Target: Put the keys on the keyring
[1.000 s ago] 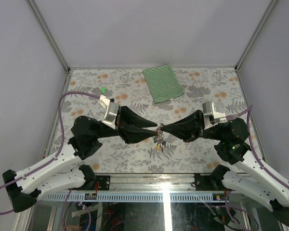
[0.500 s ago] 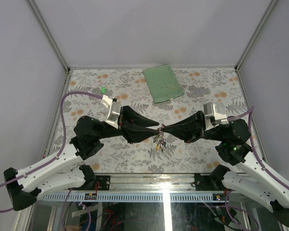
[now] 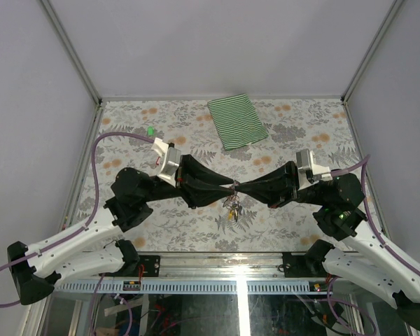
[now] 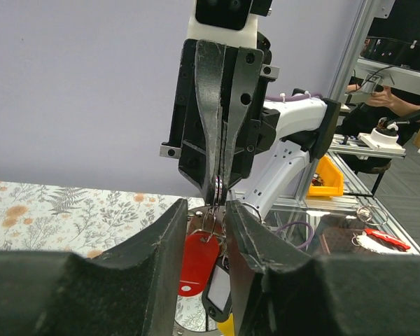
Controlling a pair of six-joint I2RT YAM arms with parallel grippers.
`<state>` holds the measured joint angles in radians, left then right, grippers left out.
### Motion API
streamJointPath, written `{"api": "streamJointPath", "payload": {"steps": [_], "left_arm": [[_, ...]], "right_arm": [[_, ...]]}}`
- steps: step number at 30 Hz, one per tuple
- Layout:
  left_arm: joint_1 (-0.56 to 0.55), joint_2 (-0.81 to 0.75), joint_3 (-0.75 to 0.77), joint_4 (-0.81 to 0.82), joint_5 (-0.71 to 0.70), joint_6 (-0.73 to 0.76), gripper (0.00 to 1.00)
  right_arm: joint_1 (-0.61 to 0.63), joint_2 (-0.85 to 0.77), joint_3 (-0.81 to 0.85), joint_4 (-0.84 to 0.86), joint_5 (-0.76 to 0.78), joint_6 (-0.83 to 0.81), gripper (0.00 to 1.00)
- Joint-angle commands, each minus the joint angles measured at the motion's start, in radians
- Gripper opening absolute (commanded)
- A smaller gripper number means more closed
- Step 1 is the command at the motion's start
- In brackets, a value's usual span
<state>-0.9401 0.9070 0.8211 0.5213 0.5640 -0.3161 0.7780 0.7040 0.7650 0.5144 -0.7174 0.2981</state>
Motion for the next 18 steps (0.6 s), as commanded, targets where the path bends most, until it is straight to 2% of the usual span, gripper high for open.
{"api": "streamJointPath", "payload": {"steps": [1,7,11,15,18], "left_arm": [[-0.008,-0.002,0.000,0.034,-0.010,0.023,0.28],[-0.010,0.000,0.003,0.033,-0.007,0.023,0.15],[-0.011,-0.005,0.003,0.025,-0.009,0.024,0.01],[-0.013,-0.002,0.027,-0.031,0.005,0.050,0.00],[-0.013,0.002,0.076,-0.141,0.016,0.097,0.00]], "right_arm": [[-0.003,-0.015,0.033,0.090,0.010,0.001,0.00],[-0.002,-0.018,0.040,0.078,0.009,-0.002,0.00],[-0.002,-0.022,0.035,0.073,0.008,-0.003,0.00],[-0.002,-0.026,0.033,0.062,0.005,-0.008,0.00],[-0.002,-0.035,0.054,0.003,0.008,-0.049,0.11]]}}
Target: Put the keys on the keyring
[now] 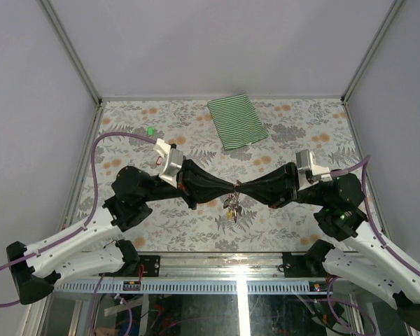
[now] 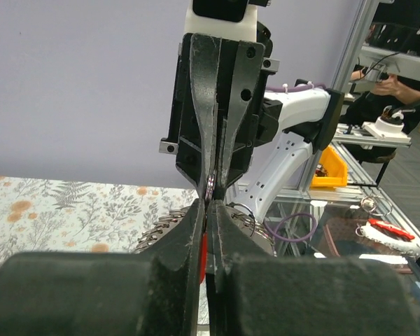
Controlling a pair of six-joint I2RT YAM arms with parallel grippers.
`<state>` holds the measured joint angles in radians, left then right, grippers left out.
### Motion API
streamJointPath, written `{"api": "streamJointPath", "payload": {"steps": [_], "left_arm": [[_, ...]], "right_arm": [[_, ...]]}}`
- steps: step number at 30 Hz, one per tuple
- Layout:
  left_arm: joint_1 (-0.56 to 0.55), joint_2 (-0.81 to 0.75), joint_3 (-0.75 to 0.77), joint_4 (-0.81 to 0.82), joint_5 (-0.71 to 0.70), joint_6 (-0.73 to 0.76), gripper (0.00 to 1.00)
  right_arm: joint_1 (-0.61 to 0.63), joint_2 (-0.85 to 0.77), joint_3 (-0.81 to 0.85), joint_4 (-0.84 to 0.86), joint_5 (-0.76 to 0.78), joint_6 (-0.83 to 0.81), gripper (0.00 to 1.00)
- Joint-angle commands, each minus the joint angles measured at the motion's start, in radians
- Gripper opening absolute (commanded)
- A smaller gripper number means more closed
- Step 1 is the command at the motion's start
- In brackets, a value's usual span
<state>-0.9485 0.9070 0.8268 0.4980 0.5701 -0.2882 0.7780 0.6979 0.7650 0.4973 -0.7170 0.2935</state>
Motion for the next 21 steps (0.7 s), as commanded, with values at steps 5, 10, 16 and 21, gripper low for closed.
{"api": "streamJointPath", "payload": {"steps": [5,10,16,21], "left_arm": [[-0.004,0.009,0.170,-0.373,0.033,0.173,0.00],[-0.003,0.037,0.270,-0.605,0.043,0.275,0.00],[-0.003,0.092,0.383,-0.821,0.062,0.385,0.00],[-0.005,0.109,0.416,-0.869,0.060,0.416,0.00]], "right_arm": [[-0.003,-0.047,0.134,-0.222,0.012,-0.177,0.29],[-0.002,-0.037,0.212,-0.432,0.011,-0.260,0.34],[-0.002,0.043,0.318,-0.646,0.017,-0.315,0.38],[-0.002,0.103,0.363,-0.719,-0.050,-0.335,0.39]]}}
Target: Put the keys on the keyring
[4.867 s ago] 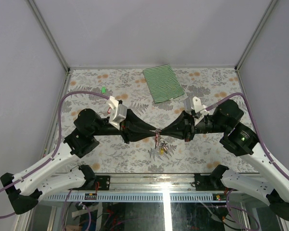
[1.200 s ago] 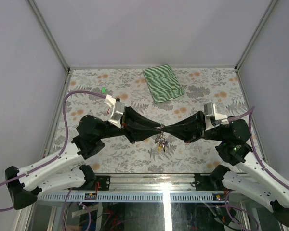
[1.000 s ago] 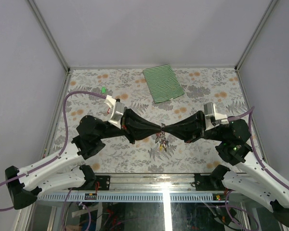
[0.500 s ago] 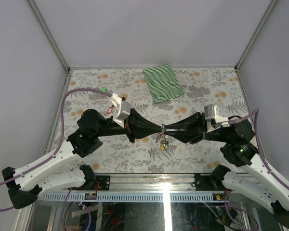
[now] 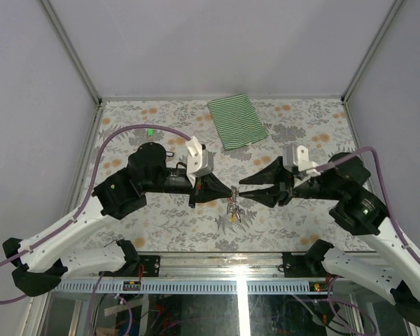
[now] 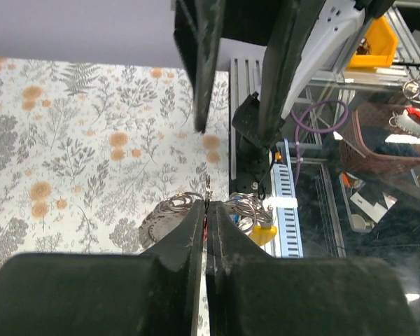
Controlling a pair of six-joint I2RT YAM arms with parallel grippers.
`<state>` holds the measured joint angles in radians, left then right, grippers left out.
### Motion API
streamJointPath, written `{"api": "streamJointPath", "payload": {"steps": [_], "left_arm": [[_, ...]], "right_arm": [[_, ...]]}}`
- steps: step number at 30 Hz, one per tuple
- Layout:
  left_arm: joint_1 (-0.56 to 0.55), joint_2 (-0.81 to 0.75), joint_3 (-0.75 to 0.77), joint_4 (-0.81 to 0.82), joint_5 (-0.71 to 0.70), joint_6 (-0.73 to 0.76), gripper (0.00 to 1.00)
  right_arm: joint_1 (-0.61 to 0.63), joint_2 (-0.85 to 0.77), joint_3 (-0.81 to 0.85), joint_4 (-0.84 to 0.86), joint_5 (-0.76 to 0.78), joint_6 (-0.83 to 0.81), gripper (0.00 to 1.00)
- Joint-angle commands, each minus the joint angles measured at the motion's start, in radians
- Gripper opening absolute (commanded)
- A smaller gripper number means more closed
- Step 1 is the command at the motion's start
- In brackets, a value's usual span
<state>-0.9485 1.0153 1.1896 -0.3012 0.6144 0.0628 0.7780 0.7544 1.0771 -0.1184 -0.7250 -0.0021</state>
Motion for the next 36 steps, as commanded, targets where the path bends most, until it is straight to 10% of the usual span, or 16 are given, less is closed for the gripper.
{"api": "streamJointPath", "payload": {"steps": [1,28,36], "left_arm": [[-0.003,0.001,0.056,-0.074,0.016,0.065,0.00],[-0.004,0.011,0.061,-0.070,0.031,0.070,0.00],[-0.004,0.009,0.060,-0.070,0.025,0.070,0.00]], "right_arm": [[-0.003,0.055,0.056,-0.112,-0.049,-0.044,0.40],[-0.002,0.154,0.083,-0.204,-0.070,-0.082,0.35],[-0.002,0.163,0.084,-0.201,-0.066,-0.084,0.03]]}}
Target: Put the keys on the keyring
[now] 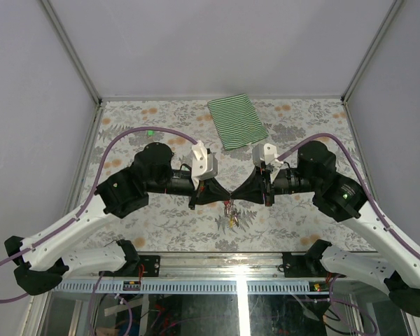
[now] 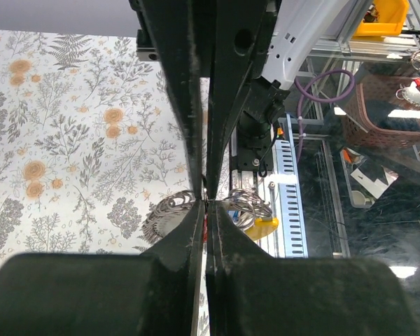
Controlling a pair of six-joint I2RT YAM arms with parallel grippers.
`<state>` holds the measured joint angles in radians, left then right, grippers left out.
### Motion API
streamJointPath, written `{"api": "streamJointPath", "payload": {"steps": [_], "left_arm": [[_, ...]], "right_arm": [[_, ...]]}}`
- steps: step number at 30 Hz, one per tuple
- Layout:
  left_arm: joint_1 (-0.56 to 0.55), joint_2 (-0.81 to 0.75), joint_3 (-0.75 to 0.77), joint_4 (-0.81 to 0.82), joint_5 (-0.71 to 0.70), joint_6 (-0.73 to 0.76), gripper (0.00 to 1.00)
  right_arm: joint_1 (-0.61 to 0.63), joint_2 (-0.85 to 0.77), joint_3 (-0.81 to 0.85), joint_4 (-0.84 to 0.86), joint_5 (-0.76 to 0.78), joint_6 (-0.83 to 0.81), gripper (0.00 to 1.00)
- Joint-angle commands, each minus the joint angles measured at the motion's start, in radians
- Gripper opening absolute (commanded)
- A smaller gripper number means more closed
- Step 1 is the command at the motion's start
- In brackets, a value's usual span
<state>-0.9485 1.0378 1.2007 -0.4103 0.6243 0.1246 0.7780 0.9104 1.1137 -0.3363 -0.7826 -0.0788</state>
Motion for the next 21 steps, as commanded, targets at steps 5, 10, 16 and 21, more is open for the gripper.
{"api": "streamJointPath", "payload": {"steps": [5,10,16,21], "left_arm": [[-0.005,-0.037,0.037,0.051,0.006,0.004,0.08],[-0.004,-0.100,-0.022,0.154,0.004,-0.033,0.27],[-0.004,-0.168,-0.131,0.345,0.005,-0.098,0.32],[-0.005,-0.165,-0.164,0.403,0.013,-0.132,0.34]], "right_arm": [[-0.003,-0.025,0.034,0.045,0.000,-0.003,0.00],[-0.003,-0.068,0.022,0.104,-0.005,0.026,0.00],[-0.003,-0.091,0.013,0.174,-0.034,0.067,0.00],[-0.002,-0.108,-0.001,0.234,-0.050,0.103,0.00]]}}
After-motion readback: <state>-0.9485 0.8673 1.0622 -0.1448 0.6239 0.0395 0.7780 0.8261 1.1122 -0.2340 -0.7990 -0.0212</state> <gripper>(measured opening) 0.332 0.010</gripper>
